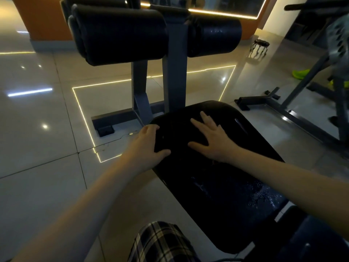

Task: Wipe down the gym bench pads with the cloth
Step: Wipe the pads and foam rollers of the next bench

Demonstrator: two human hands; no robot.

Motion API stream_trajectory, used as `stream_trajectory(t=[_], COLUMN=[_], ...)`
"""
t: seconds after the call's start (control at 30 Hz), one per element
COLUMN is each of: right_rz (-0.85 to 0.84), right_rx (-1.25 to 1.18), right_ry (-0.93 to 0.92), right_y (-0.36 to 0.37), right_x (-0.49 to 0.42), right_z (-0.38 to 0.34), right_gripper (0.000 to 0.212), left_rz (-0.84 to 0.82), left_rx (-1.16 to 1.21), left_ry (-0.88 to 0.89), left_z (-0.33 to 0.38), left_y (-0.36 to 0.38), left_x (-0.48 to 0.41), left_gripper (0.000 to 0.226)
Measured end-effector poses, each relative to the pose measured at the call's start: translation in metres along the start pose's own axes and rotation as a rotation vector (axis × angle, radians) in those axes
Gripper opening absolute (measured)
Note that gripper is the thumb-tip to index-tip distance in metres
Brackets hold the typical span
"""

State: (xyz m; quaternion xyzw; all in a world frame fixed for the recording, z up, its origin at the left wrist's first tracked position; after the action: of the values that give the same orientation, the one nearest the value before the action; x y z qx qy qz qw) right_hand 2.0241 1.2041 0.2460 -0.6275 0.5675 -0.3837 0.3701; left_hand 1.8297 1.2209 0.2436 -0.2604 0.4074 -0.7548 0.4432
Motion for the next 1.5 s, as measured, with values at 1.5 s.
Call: stream_trajectory(t=[1.5], right_rz=[-0.094], right_rx=[0.251], right_ry=[-0.067], right_y=[0.089], right_x=[0.008], right_z=[-0.069], right_gripper=[0.082], left_rz=[0.049], left_rx=[0.222], left_ry=[0.053], left_z=[-0.053], left_y=[0.045], left_x=[-0.005], left_gripper=[0.133])
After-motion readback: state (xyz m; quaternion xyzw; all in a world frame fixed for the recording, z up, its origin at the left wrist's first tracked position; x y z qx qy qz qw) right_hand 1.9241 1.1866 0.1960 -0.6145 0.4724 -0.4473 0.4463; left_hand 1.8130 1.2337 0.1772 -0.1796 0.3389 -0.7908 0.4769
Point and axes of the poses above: each hand's wrist, its own x-axis away from the middle knuckle, its own y-axis out of the palm, z = x × y, the point moved 8 cm from there along -x, towards the middle knuckle, and after that the axes turned 8 degrees about -x, right-handed, at the moved point
